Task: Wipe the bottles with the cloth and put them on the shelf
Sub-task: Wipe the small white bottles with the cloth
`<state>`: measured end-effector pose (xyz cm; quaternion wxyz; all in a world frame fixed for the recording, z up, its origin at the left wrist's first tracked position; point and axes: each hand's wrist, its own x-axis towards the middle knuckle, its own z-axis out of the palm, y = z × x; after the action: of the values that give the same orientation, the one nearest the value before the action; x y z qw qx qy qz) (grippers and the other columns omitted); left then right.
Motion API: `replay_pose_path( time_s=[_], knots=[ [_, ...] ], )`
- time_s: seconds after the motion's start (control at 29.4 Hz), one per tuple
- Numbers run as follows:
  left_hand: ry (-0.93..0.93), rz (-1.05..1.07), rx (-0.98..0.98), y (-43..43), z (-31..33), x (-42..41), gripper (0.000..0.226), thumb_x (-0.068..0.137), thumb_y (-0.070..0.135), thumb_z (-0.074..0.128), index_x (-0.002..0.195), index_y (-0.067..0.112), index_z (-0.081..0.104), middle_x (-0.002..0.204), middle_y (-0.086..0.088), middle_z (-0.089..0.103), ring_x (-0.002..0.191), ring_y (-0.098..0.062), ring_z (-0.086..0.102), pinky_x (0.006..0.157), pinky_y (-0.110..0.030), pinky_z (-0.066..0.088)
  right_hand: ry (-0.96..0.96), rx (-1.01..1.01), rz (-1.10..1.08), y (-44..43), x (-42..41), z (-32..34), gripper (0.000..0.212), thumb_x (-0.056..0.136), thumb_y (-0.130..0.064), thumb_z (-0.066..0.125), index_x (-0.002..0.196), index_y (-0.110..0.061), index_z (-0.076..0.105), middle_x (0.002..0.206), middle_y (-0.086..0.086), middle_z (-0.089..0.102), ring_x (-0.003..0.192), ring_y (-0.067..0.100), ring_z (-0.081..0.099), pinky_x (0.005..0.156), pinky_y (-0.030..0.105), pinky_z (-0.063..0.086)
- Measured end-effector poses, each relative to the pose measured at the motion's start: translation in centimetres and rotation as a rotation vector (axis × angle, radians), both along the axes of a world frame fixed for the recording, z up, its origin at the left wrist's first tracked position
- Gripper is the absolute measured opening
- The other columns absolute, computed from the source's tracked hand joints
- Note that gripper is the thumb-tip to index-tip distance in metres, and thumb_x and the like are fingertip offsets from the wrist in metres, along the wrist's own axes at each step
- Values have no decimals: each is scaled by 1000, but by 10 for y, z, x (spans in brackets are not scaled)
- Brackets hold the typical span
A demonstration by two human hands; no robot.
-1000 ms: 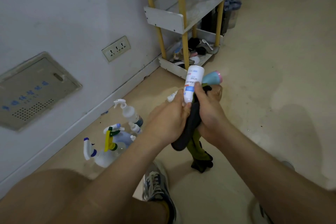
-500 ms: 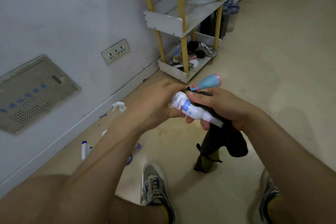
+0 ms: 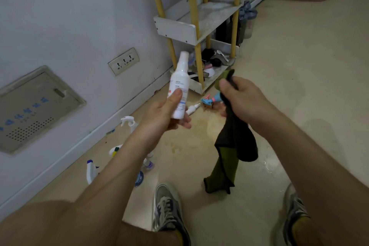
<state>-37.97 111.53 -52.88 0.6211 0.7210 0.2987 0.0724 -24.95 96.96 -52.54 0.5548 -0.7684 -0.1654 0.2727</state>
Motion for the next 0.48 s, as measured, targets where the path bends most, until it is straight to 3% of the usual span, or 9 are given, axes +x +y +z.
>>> replay_pose_path(
  time_s=[0.07, 0.17, 0.27, 0.37, 0.48],
  knots=[
    [-99, 30, -255, -11, 3, 6, 54, 77, 61, 52, 108, 17, 63, 101, -6, 75, 96, -19, 72, 79, -33, 55, -420, -140, 97, 9, -9, -6, 26, 99, -38, 54, 112, -16, 59, 104, 8, 60, 89, 23, 60, 75, 41, 51],
    [-188, -3, -418, -26, 5, 13, 50, 76, 54, 56, 110, 19, 64, 106, -7, 74, 101, -24, 70, 86, -40, 57, -660, -169, 186, 14, -21, -8, 24, 93, -27, 65, 114, -15, 62, 102, 4, 60, 94, 21, 56, 74, 32, 42],
    [-163, 43, -273, -30, 2, 14, 39, 82, 51, 57, 107, 21, 63, 96, 0, 75, 86, -17, 71, 75, -33, 57, -658, -262, 309, 13, -24, 1, 22, 85, -28, 74, 102, -18, 63, 93, 0, 62, 85, 18, 57, 71, 33, 47],
    [-109, 109, -41, -21, -6, 14, 37, 90, 48, 63, 110, 17, 62, 90, -5, 71, 77, -16, 64, 65, -30, 51, -502, -316, 481, 9, -22, 8, 25, 83, -26, 77, 77, -23, 53, 76, -5, 57, 71, 13, 54, 60, 27, 41],
    [-72, 151, -75, -12, -9, 12, 29, 92, 43, 64, 103, 16, 63, 76, 0, 70, 64, -9, 63, 57, -23, 48, -415, -323, 460, 4, -15, 9, 21, 85, -27, 75, 77, -12, 63, 72, 6, 63, 73, 23, 61, 70, 36, 51]
  ],
)
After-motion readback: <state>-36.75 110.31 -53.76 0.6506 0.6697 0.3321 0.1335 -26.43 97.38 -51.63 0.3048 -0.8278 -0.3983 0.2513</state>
